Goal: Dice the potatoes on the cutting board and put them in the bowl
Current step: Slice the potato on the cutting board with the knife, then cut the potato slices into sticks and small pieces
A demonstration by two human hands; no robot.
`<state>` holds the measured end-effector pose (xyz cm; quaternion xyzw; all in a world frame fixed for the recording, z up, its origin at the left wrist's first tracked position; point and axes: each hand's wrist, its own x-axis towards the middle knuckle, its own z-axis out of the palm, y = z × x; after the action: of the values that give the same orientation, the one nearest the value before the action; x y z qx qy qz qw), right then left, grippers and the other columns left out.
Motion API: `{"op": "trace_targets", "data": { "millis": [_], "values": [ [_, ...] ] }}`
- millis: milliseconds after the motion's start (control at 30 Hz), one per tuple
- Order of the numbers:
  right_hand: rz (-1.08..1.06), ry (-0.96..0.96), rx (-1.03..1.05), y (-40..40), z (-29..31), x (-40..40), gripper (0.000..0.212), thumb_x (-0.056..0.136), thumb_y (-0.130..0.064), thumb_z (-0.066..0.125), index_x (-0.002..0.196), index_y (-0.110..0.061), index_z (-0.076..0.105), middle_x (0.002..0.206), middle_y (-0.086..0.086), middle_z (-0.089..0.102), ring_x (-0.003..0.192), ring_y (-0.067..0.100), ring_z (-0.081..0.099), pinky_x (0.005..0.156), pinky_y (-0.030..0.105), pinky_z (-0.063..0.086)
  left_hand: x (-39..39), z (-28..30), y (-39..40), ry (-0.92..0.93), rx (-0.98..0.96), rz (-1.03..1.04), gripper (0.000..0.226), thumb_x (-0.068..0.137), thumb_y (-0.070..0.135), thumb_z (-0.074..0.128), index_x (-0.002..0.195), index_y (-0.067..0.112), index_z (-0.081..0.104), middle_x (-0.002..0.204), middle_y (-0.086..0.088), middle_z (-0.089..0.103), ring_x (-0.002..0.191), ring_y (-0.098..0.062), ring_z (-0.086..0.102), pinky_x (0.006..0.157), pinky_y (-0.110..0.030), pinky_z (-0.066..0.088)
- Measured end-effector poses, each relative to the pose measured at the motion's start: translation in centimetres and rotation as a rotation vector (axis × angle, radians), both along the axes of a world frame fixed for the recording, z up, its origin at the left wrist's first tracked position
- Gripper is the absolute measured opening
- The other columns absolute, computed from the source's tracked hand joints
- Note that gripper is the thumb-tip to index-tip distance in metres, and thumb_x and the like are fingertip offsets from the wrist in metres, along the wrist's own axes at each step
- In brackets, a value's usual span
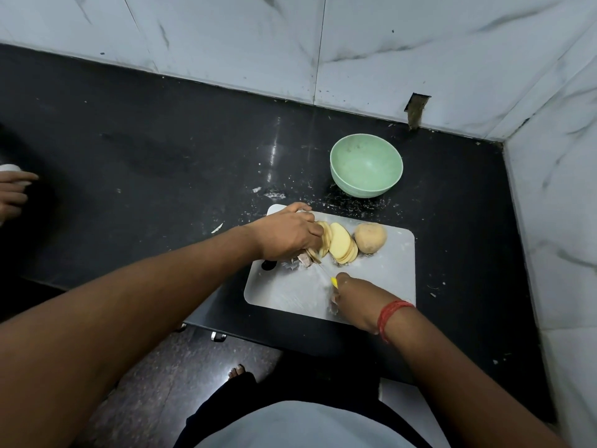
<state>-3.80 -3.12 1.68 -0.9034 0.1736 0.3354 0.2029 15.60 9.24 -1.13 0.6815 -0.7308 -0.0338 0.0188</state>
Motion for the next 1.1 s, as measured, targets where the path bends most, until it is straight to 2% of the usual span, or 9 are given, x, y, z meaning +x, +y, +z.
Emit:
{"op": "trace_targets", "data": {
  "millis": [200, 267, 333, 433, 533, 633, 800, 1000, 1100],
  "values": [
    [0.012, 0.046, 0.029, -1.1, 1.2, -2.1, 0.029, 0.101, -0.018, 0.042, 0.127, -0.007, 0.044, 0.112, 0.015, 0.06, 0.087, 0.023, 0.052, 0.079, 0.031, 0.045, -0.2, 0.1, 0.0, 0.018, -0.007, 0.028, 0.022, 0.086, 0.012, 0.067, 0.102, 0.027, 0.071, 0.099, 0.009, 0.064, 0.093, -0.023, 0.057, 0.11, -0.049, 0.038],
    [0.024, 0.066, 0.042, -1.5, 1.7, -2.9, 0.025, 0.102, -0.014, 0.041, 0.124, -0.003, 0.044, 0.096, 0.012, 0.059, 0.087, 0.027, 0.058, 0.069, 0.028, 0.04, -0.4, 0.2, 0.1, 0.026, 0.0, 0.049, 0.021, 0.087, 0.013, 0.066, 0.102, 0.026, 0.07, 0.1, 0.008, 0.064, 0.093, -0.023, 0.056, 0.107, -0.045, 0.038],
    [0.04, 0.083, 0.049, -2.3, 2.2, -3.5, 0.018, 0.102, -0.014, 0.041, 0.118, -0.005, 0.045, 0.094, 0.011, 0.057, 0.086, 0.025, 0.058, 0.061, 0.028, 0.035, -0.6, 0.0, 0.2, 0.03, -0.018, 0.081, 0.02, 0.086, 0.014, 0.068, 0.102, 0.025, 0.07, 0.099, 0.007, 0.063, 0.089, -0.022, 0.055, 0.099, -0.041, 0.038],
    [-0.032, 0.045, 0.139, -3.4, 2.9, -4.1, 0.009, 0.1, -0.027, 0.044, 0.098, -0.018, 0.046, 0.088, 0.007, 0.056, 0.071, 0.017, 0.051, 0.056, 0.027, 0.038, -1.0, 0.1, 0.8, 0.08, -0.064, 0.139, 0.013, 0.083, 0.016, 0.07, 0.096, 0.021, 0.069, 0.092, 0.003, 0.061, 0.08, -0.022, 0.054, 0.089, -0.04, 0.04],
    [-0.069, 0.038, 0.218, -3.5, 2.7, -4.3, 0.009, 0.098, -0.02, 0.05, 0.102, -0.012, 0.047, 0.076, 0.005, 0.049, 0.059, 0.016, 0.044, 0.044, 0.023, 0.037, -1.3, 0.0, 1.5, 0.138, -0.051, 0.23, 0.007, 0.085, 0.027, 0.065, 0.085, 0.021, 0.061, 0.083, 0.005, 0.059, 0.074, -0.023, 0.057, 0.088, -0.041, 0.043],
    [-0.186, 0.013, 0.33, -3.0, 2.2, -4.2, 0.011, 0.098, -0.02, 0.05, 0.101, -0.011, 0.045, 0.071, 0.006, 0.045, 0.053, 0.019, 0.041, 0.041, 0.028, 0.035, -2.2, -0.4, 1.8, 0.131, -0.036, 0.375, 0.022, 0.092, 0.034, 0.067, 0.106, 0.017, 0.064, 0.086, 0.0, 0.065, 0.075, -0.03, 0.062, 0.084, -0.042, 0.047],
    [-0.508, -0.079, 0.524, -1.7, 1.7, -3.5, 0.02, 0.1, -0.031, 0.045, 0.101, -0.01, 0.046, 0.073, 0.008, 0.043, 0.049, 0.016, 0.035, 0.042, 0.023, 0.029, -4.9, 0.6, 1.3, 0.111, 0.065, 0.742, 0.043, 0.102, 0.037, 0.052, 0.142, 0.022, 0.046, 0.118, -0.006, 0.066, 0.104, -0.034, 0.064, 0.09, -0.04, 0.044],
    [-0.688, -0.144, 0.664, -0.1, 2.1, -2.5, 0.012, 0.102, -0.026, 0.043, 0.095, -0.017, 0.043, 0.074, 0.009, 0.038, 0.046, 0.013, 0.029, 0.044, 0.021, 0.023, -6.1, 1.3, 2.0, 0.416, -0.02, 1.122, 0.032, 0.101, 0.037, 0.054, 0.131, 0.035, 0.064, 0.116, -0.002, 0.071, 0.105, -0.031, 0.066, 0.086, -0.038, 0.054],
    [-0.751, -0.139, 0.731, 1.1, 2.3, -2.5, 0.01, 0.103, -0.026, 0.042, 0.099, -0.017, 0.042, 0.07, 0.007, 0.039, 0.043, 0.01, 0.029, 0.044, 0.02, 0.024, -6.1, 1.6, 3.0, 0.611, -0.042, 1.2, 0.036, 0.1, 0.022, 0.051, 0.132, 0.032, 0.064, 0.115, 0.001, 0.072, 0.103, -0.026, 0.067, 0.084, -0.034, 0.055]
  ]
}}
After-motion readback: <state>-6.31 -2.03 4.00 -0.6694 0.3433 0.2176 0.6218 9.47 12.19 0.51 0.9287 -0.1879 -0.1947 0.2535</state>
